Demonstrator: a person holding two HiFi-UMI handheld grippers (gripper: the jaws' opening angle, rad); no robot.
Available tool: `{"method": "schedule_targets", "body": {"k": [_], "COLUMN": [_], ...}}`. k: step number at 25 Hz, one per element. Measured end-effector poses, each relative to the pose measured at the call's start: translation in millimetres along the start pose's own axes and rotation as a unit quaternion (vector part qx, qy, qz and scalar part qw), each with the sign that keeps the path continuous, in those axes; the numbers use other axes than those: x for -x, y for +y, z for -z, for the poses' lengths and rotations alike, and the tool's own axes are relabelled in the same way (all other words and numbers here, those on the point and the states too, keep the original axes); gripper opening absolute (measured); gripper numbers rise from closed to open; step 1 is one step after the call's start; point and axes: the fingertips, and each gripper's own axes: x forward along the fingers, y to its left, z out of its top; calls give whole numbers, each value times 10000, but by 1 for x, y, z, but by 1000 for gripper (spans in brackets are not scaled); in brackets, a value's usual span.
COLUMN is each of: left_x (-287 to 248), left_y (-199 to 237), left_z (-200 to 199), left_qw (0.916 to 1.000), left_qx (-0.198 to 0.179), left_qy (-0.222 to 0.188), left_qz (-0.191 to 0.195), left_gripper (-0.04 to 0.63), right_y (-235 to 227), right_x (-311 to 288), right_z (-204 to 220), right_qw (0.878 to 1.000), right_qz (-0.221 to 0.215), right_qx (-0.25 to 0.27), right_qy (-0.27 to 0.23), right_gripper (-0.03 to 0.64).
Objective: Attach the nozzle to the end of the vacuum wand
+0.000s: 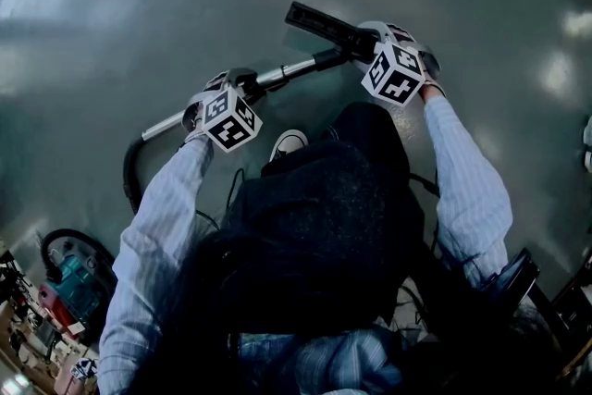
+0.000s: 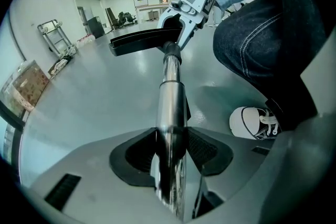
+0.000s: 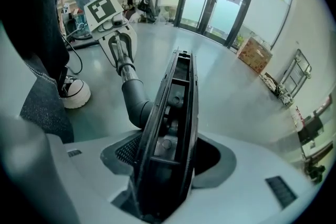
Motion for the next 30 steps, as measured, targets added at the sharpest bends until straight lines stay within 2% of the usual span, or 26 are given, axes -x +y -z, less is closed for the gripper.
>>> {"method": "schedule_targets", "body": {"k": [7, 12, 17, 21, 30], "left_x": [9, 12, 5, -2, -27], "left_y": [4, 5, 7, 10, 17], "left_z": [4, -4, -8, -3, 11], "left_qw": [9999, 9998, 9997, 9992, 9975], "left_qx": [-79, 138, 146, 257, 529], "left_qy": [52, 18, 146, 243, 446], "left_qz": [-97, -152, -147, -167, -104], "left_gripper": [176, 175, 172, 170, 160], "right_y": [-2, 1, 4, 2, 2], "right_x": [1, 1, -8, -20, -20], "right_z": [-24, -28, -26, -21, 4], "right_qw": [9988, 9991, 9991, 9979, 9966], "right_qz": [110, 132, 89, 358, 464], "right_qx": [459, 340, 244, 223, -330], "right_qy": [87, 194, 326, 489, 593], "right_gripper": [262, 262, 262, 264, 264]}}
